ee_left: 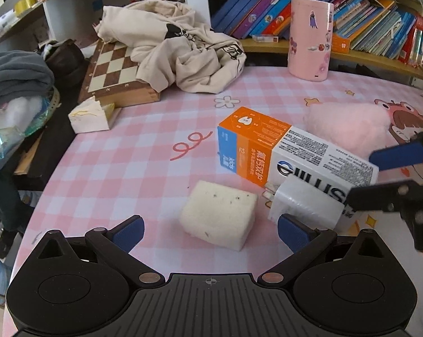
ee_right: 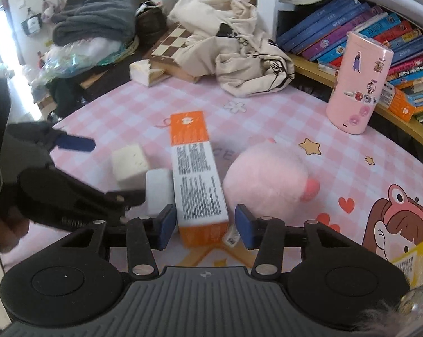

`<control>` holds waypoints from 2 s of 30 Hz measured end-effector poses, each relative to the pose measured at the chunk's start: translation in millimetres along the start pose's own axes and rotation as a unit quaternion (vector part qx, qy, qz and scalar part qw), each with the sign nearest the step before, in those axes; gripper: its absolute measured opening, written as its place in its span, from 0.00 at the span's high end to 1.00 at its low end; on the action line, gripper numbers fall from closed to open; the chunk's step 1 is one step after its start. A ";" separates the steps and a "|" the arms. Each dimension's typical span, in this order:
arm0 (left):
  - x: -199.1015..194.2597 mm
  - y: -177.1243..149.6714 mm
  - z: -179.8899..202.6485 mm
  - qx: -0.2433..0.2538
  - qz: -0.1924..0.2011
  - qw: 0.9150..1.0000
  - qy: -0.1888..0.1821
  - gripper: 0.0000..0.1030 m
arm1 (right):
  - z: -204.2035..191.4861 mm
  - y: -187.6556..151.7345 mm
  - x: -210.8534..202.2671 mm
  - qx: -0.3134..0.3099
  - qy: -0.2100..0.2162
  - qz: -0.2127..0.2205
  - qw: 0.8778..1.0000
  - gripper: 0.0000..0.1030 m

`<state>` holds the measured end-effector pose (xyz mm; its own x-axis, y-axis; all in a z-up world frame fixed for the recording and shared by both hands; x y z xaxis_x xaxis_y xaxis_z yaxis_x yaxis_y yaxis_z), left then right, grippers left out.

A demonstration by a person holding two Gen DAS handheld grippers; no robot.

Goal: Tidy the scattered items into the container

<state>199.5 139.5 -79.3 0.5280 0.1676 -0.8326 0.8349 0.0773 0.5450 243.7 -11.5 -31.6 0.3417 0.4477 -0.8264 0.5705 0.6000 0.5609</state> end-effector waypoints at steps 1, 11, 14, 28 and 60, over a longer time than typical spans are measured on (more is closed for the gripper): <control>1.7 1.2 -0.7 -0.002 0.000 1.000 -0.001 0.02 | 2.5 2.1 1.5 0.004 -0.002 0.001 1.000 0.57; 15.9 5.5 -3.6 -0.007 -0.009 1.000 0.004 0.02 | 8.8 13.6 24.0 -0.007 0.009 -0.012 1.000 0.54; 19.6 6.3 -3.5 -0.004 -0.012 1.000 0.004 0.06 | 9.0 18.5 34.7 -0.014 0.016 -0.019 1.000 0.53; 9.5 -6.1 -3.9 0.002 -0.016 0.999 -0.045 0.48 | 16.1 -8.1 21.5 0.001 0.000 -0.034 0.999 0.63; -31.3 -57.4 14.3 0.006 -0.028 0.997 -0.075 0.54 | 4.9 -52.8 -6.1 -0.005 -0.005 -0.081 0.997 0.64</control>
<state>137.3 115.8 -85.9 0.4968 0.0134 -0.8678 0.8652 0.0713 0.4964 215.1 -49.2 -56.4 0.2528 0.3373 -0.9068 0.6114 0.6707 0.4199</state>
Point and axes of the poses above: each gripper's, at about its wrist camera, not at the fingertips, and x roughly the way its jaws point, z to its right, y to its top, the point moved 3 cm from there along x, roughly the way its jaws point, and after that the axes turned 8 degrees about -z, right-handed, at the moved point
